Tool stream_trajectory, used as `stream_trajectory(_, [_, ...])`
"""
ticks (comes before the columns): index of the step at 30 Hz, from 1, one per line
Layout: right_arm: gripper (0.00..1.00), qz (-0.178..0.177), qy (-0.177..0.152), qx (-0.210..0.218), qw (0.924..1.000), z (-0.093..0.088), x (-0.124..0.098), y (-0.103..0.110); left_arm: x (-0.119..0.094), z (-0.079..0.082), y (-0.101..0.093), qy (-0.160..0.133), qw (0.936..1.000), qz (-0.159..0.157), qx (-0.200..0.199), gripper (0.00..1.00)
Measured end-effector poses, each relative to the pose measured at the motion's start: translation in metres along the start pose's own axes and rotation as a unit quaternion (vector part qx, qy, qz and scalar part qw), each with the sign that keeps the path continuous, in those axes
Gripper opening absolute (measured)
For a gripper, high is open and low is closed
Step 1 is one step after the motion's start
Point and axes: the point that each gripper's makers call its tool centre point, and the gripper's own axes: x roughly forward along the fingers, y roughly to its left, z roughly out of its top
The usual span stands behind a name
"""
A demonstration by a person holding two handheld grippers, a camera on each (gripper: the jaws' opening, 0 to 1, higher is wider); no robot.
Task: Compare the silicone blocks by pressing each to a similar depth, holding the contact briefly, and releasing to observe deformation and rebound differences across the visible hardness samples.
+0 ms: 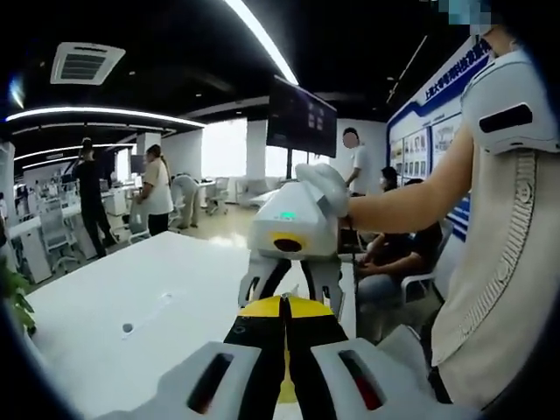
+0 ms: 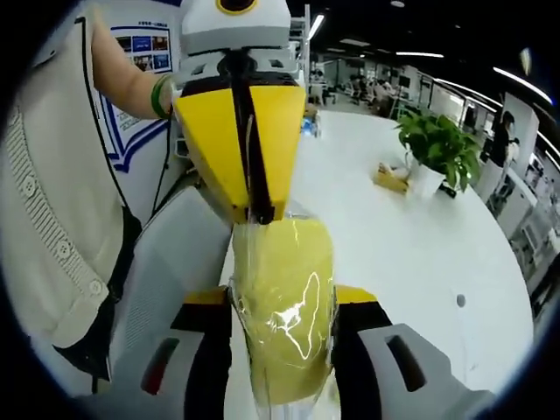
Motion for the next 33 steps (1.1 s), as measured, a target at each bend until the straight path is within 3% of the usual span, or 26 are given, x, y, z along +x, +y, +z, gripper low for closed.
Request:
stream_trajectory(7, [0.59,-0.058,-0.052,0.035,0.9964,0.005,-0.009,-0.011,-0.003,-0.002,0.003,-0.011,0.9997,0.006,-0.018,0.00])
stream_trajectory(14, [0.62,-0.119,-0.096,0.056,0.9867,0.006,-0.022,-0.016,-0.007,-0.001,0.009,-0.024,0.9990,0.018,-0.034,0.00])
stream_trajectory(19, [0.68,-0.190,-0.167,0.086,0.9637,0.010,-0.040,-0.012,-0.010,-0.004,0.012,-0.025,0.9980,0.033,-0.048,0.00])
stream_trajectory(24, [0.67,-0.242,-0.195,0.108,0.9443,0.000,-0.057,-0.005,-0.011,-0.010,0.009,-0.022,0.9973,0.035,-0.060,0.00])
stream_trajectory(29, [0.73,-0.282,-0.240,0.145,0.9173,-0.002,-0.076,0.002,-0.011,-0.016,0.006,-0.022,0.9966,0.037,-0.070,0.00])
stream_trajectory(33, [0.78,-0.293,-0.270,0.213,0.8923,-0.008,-0.083,0.014,-0.012,-0.022,0.006,-0.018,0.9957,0.042,-0.080,0.00])
